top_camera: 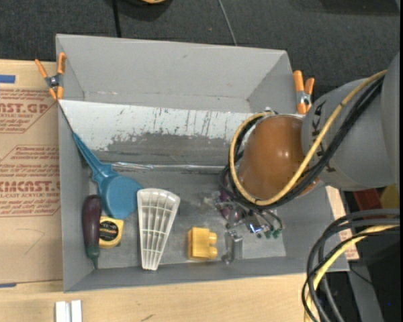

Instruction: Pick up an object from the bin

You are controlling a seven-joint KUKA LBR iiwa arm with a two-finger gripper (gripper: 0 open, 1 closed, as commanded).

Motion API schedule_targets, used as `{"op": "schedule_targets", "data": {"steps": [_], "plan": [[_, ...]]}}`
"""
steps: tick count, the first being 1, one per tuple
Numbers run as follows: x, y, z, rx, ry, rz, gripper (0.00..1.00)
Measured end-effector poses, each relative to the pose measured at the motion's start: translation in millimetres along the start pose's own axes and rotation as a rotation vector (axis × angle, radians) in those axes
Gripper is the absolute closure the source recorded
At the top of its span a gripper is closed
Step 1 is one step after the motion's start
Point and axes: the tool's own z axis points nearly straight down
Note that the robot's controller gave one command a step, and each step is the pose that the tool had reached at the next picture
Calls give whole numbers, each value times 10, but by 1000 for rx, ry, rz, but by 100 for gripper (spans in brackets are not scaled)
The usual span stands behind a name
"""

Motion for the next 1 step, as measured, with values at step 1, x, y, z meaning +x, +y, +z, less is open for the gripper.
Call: {"op": "schedule_targets", "data": {"steps": [1], "plan": [[-25,141,309,-3,-3,219,0]]}}
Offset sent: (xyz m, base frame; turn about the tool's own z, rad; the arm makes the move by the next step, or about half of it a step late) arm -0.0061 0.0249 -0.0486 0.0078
